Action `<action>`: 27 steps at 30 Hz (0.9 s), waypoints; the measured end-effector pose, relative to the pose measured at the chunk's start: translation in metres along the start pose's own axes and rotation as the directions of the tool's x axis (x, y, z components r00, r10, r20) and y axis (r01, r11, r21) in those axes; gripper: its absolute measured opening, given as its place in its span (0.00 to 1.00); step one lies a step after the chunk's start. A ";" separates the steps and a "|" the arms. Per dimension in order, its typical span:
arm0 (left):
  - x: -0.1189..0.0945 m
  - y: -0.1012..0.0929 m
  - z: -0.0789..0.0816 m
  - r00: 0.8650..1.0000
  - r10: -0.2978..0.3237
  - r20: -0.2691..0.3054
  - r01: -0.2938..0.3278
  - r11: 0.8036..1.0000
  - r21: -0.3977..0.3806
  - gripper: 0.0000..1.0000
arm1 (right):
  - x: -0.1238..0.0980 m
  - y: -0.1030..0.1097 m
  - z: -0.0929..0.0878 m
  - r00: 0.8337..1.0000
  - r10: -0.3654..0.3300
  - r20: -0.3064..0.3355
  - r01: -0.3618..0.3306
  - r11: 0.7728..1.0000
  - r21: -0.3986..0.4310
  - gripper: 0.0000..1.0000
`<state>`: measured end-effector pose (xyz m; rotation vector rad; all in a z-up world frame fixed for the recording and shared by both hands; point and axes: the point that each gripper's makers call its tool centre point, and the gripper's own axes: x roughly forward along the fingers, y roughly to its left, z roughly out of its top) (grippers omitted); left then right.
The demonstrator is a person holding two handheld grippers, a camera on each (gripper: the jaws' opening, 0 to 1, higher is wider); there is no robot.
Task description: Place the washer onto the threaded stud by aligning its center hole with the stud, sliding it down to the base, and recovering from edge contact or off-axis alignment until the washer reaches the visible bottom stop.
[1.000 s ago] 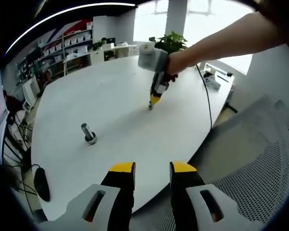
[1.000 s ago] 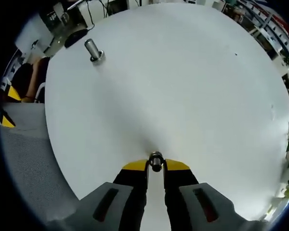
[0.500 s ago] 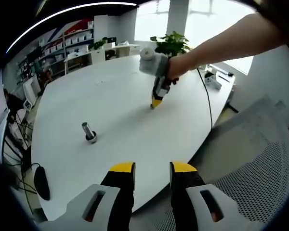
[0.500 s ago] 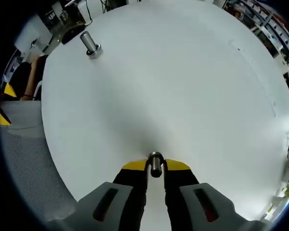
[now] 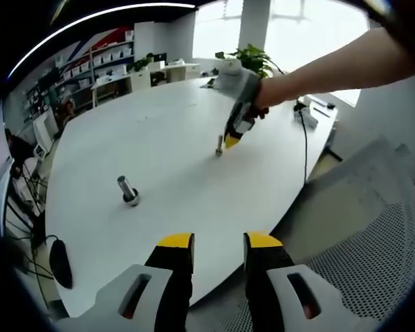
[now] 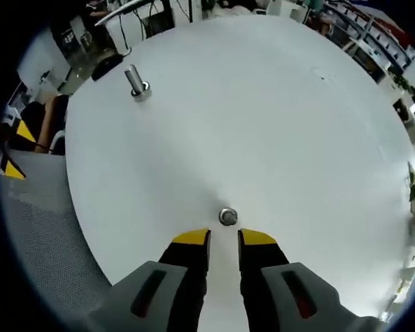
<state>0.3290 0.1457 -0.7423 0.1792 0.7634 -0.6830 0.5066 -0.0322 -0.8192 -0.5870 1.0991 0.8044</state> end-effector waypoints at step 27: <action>-0.011 0.000 0.030 0.988 -0.007 0.156 0.012 0.999 -0.033 0.29 | -0.118 0.040 0.004 0.868 -0.117 0.483 0.040 0.985 0.166 0.21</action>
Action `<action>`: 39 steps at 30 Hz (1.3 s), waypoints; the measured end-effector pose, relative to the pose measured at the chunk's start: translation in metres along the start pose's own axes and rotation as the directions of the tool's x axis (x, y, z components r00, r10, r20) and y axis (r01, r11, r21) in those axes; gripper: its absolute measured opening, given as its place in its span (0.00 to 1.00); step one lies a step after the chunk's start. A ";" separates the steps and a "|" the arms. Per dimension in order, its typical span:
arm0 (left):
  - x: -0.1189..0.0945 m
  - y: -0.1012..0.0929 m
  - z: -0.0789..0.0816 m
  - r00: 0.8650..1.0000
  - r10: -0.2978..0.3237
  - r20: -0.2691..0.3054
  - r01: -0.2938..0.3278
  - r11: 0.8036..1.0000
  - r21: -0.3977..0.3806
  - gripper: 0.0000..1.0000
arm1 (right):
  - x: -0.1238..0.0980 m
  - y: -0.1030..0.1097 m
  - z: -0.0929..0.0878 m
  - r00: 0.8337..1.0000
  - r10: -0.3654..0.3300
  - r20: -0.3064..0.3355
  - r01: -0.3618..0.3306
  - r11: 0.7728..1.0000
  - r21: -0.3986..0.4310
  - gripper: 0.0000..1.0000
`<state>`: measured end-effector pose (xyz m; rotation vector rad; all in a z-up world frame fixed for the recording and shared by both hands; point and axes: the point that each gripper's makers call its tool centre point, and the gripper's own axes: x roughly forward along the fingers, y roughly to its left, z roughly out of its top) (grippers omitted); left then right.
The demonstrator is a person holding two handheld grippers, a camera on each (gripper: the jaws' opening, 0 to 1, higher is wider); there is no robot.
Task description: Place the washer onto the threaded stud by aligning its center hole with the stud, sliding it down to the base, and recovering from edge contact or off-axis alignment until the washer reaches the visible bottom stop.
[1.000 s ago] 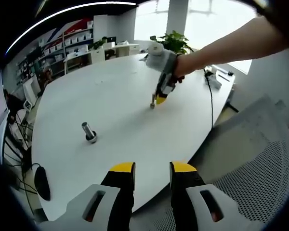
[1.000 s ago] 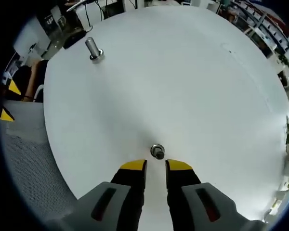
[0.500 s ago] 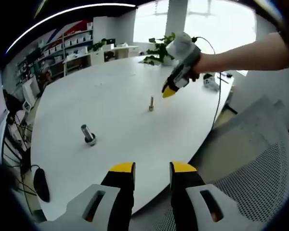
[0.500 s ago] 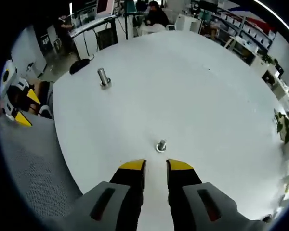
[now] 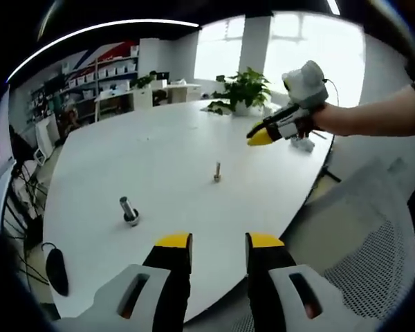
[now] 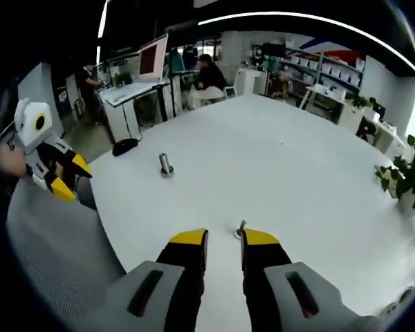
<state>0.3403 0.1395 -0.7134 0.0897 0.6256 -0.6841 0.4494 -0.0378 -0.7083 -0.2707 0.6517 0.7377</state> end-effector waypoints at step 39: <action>-0.023 0.031 0.028 0.966 0.221 0.131 -0.225 0.974 0.016 0.30 | -0.098 0.033 -0.015 0.950 0.039 0.309 -0.062 0.996 0.065 0.34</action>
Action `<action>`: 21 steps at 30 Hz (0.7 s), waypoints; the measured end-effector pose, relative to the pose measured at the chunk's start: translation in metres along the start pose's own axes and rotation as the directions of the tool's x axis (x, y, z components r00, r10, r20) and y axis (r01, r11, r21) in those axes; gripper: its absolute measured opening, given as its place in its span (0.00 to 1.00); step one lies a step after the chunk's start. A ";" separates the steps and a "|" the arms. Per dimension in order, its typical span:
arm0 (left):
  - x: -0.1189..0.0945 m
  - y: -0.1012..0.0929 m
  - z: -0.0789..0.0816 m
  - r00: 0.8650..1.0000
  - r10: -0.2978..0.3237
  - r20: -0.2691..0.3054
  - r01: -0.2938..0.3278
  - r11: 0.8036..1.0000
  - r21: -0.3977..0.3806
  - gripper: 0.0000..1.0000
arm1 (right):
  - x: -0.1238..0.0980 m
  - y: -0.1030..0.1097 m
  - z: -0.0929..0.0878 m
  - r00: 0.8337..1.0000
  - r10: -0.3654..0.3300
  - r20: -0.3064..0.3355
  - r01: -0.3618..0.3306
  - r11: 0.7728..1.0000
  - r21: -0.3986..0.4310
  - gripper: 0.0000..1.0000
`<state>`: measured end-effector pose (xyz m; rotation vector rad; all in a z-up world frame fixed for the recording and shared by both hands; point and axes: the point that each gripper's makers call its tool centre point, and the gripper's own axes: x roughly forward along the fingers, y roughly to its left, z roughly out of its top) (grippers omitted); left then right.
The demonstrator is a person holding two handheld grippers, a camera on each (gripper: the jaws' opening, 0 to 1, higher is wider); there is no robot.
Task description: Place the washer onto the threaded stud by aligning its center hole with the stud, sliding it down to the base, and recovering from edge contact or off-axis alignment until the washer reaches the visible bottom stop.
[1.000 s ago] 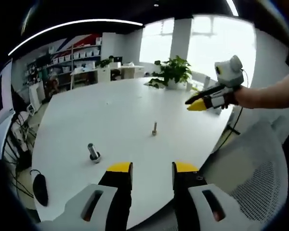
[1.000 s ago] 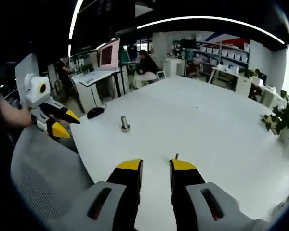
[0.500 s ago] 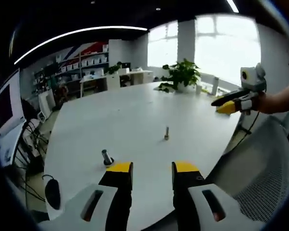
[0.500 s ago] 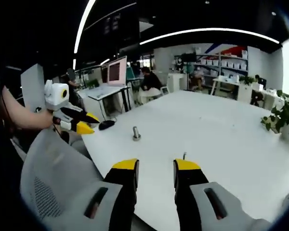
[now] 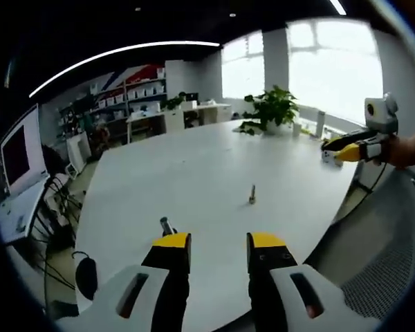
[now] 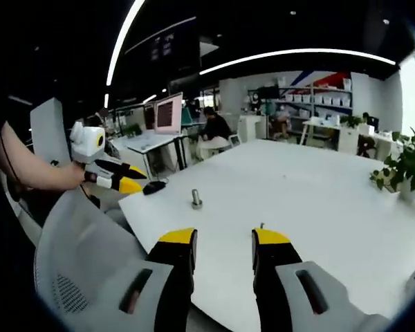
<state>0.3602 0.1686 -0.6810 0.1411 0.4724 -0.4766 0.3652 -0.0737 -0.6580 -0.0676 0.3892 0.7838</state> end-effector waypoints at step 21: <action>-0.003 0.003 0.003 0.999 -0.005 0.043 0.008 0.998 -0.069 0.25 | 0.005 0.010 -0.022 0.997 -0.035 -0.062 0.030 0.996 -0.084 0.36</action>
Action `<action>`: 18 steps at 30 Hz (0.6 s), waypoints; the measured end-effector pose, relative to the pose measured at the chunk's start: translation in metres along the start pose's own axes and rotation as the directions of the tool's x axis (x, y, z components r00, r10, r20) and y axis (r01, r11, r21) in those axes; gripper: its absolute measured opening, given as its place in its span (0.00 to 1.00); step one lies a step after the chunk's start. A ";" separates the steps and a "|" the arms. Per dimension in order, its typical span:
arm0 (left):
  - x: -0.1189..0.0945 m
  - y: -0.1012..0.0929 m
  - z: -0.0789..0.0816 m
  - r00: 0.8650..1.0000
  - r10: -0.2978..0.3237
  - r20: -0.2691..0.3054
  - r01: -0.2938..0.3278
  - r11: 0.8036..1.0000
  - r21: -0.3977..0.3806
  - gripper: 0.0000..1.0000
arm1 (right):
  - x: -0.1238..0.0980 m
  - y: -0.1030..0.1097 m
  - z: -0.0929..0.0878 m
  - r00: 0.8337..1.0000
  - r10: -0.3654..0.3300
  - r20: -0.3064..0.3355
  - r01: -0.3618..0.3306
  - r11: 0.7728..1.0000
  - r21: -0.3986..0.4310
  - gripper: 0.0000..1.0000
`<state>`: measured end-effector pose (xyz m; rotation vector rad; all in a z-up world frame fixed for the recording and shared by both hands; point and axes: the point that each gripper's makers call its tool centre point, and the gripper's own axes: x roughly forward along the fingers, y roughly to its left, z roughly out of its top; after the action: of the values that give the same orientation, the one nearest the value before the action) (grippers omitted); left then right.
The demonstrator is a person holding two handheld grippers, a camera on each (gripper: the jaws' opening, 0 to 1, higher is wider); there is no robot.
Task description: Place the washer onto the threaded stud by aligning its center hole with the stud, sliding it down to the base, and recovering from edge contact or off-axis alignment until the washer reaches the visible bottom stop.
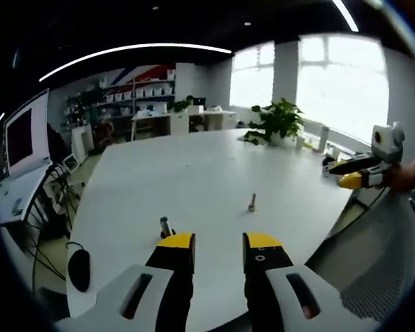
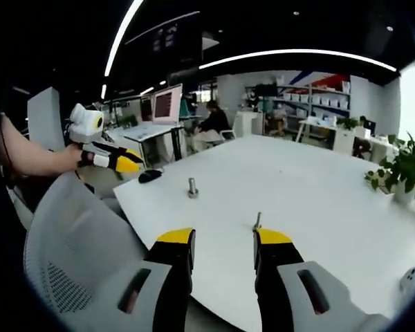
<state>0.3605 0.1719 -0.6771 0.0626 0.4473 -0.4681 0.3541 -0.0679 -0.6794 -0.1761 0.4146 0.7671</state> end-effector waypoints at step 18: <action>-0.001 -0.009 0.007 0.997 -0.057 0.042 0.059 0.998 -0.035 0.29 | 0.011 0.018 -0.032 0.981 0.063 -0.186 -0.086 0.989 -0.119 0.36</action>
<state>0.3588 0.1633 -0.6702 0.0047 0.4183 -0.5170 0.3387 -0.0580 -0.7134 -0.3524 0.5482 0.8555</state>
